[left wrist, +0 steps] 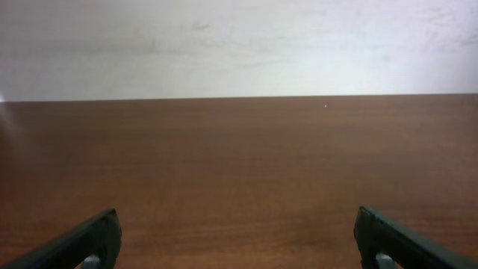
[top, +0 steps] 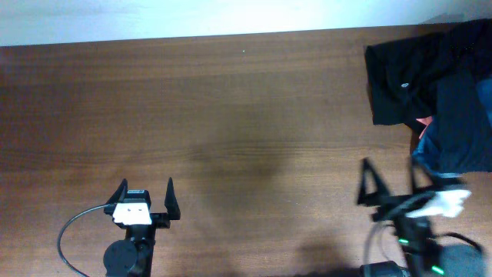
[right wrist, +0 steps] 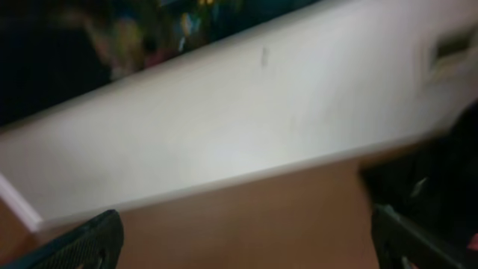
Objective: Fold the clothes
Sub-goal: 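Reach the right gripper into the clothes pile and grasp a black garment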
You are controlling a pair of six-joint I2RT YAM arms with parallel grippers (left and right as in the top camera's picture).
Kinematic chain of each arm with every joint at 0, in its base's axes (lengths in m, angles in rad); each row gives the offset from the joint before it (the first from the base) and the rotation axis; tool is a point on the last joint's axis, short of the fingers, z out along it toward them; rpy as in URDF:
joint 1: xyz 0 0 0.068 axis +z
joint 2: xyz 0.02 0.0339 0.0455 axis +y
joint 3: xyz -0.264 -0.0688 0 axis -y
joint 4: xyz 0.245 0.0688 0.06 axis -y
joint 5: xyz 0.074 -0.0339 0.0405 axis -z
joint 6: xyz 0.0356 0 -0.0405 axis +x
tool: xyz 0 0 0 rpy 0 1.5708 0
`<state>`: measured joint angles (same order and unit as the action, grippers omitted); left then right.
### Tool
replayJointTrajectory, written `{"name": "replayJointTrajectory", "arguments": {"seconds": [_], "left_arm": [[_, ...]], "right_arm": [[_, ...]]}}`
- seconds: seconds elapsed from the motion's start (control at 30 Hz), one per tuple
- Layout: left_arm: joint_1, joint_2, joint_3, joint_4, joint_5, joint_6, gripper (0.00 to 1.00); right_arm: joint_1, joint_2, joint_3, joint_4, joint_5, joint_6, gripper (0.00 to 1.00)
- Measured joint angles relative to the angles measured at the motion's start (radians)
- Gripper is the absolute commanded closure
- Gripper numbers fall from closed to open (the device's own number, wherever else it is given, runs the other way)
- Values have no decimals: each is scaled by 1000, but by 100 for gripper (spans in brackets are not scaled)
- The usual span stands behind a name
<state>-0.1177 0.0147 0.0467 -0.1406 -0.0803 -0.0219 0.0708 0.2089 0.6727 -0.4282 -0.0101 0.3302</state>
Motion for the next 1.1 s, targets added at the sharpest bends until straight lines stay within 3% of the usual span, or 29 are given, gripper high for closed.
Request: {"name": "replayJointTrajectory", "arguments": {"seconds": [0.27, 0.5, 0.63, 0.77, 0.93, 1.1], "left_arm": [[0, 0, -2, 1, 0, 0, 1], [0, 0, -2, 1, 0, 0, 1], [0, 0, -2, 1, 0, 0, 1], [0, 0, -2, 1, 0, 0, 1], [0, 0, -2, 1, 0, 0, 1], [0, 0, -2, 2, 0, 0, 1]], "right_arm": [[0, 430, 660, -340, 143, -144, 1], [-34, 830, 1049, -542, 223, -235, 1], [-148, 1015, 1177, -609, 187, -254, 1], [-346, 1154, 1259, -639, 24, -260, 1], [-622, 1272, 1276, -654, -152, -263, 1], [-807, 1371, 1277, -695, -229, -228, 1]]}}
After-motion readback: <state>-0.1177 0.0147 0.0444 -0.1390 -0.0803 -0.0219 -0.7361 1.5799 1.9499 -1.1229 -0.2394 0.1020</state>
